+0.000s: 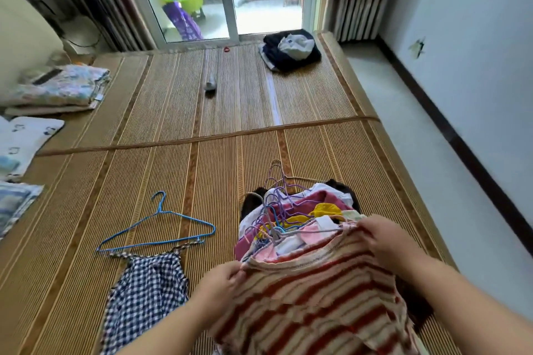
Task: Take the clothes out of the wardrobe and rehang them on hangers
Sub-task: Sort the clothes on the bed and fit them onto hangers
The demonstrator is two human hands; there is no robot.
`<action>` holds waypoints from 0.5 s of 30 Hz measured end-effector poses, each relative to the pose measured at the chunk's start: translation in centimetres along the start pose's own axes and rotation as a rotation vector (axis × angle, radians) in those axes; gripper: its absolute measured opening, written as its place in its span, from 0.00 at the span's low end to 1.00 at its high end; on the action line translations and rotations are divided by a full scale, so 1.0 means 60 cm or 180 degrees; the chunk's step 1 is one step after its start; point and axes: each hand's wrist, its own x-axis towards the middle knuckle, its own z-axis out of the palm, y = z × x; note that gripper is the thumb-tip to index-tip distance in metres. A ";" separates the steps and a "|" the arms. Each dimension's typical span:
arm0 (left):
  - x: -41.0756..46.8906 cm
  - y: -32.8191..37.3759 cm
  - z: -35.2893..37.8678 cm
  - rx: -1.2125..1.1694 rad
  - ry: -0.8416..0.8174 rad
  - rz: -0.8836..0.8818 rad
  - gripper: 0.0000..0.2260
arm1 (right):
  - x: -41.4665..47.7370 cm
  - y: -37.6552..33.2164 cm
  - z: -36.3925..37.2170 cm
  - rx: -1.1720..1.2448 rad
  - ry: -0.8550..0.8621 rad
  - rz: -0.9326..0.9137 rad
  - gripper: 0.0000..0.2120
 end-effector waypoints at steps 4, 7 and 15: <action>-0.066 0.039 -0.067 -0.0029 0.0335 0.0413 0.11 | -0.040 -0.070 -0.062 0.0015 0.0062 0.0006 0.07; -0.114 0.039 -0.118 0.0015 0.0608 0.0549 0.12 | -0.077 -0.129 -0.089 0.0147 0.0156 -0.0093 0.07; -0.333 -0.064 -0.258 -0.0220 0.1184 0.0989 0.12 | -0.190 -0.353 -0.046 0.0197 0.0563 -0.0493 0.08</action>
